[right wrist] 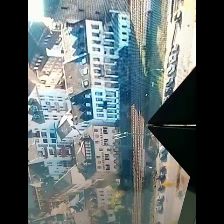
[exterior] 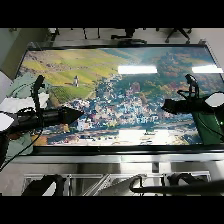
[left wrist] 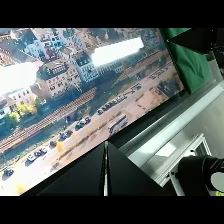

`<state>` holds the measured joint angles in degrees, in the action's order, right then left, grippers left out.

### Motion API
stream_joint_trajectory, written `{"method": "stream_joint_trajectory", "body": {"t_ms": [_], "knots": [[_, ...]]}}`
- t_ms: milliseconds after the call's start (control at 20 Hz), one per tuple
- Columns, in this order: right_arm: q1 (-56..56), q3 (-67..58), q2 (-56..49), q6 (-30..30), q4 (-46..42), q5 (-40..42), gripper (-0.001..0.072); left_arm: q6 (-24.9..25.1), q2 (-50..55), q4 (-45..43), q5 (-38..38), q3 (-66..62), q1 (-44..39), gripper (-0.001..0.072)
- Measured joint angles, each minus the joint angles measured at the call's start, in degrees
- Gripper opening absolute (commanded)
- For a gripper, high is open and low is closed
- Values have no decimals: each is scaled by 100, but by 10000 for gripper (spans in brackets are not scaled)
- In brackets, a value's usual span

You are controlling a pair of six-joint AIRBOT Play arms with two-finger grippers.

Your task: Fold the shirts.

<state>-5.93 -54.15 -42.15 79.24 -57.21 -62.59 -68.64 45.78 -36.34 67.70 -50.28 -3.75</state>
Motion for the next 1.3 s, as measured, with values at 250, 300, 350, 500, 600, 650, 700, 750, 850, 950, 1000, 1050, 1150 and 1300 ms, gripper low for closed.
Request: {"method": "stream_joint_trajectory", "body": {"t_ms": [250, 300, 350, 500, 600, 650, 700, 750, 850, 950, 1000, 1050, 1150, 1300], "knots": [[0, 0, 0, 0, 0, 0, 17, 13, 0, -4, -33, -2, 4, 17], [0, 0, 0, 0, 0, 0, 16, 13, 7, -22, -57, -26, 24, 17], [0, 0, 0, 0, 0, 0, 16, 13, 39, -72, -81, -111, 70, 17], [0, 0, 0, 0, 2, 2, 16, -146, 420, -688, -81, -815, 350, 60], [0, 0, 0, 0, 0, 2, 16, -275, 925, -1338, -28, -1576, 579, 707], [0, 0, 0, 0, 0, 2, 16, -323, 1215, -1665, -20, -1961, 673, 707], [0, 0, 0, 0, 0, 2, 16, -341, 1504, -1961, -17, -2312, 748, 707], [0, 0, -2, 2, 0, 2, 16, -361, 1847, -2328, -17, -2699, 824, 708], [0, 0, -2, 0, 0, 2, 16, -402, 2555, -3143, -83, -3410, 970, 707], [0, 0, -2, 0, 0, 2, 16, -448, 3298, -3952, -295, -4015, 1137, 707], [0, 0, -2, 0, 0, 2, 16, -487, 3670, -4295, -437, -4282, 1235, 707], [0, 0, -2, 0, 0, 2, 16, -525, 4074, -4607, -562, -4555, 1353, 707], [0, 0, -2, 0, 0, 0, 16, -579, 4846, -5003, -748, -5049, 1602, 707], [0, 0, -4, 0, 0, 0, 16, -619, 6004, -5335, -938, -5720, 1980, 707]]}}
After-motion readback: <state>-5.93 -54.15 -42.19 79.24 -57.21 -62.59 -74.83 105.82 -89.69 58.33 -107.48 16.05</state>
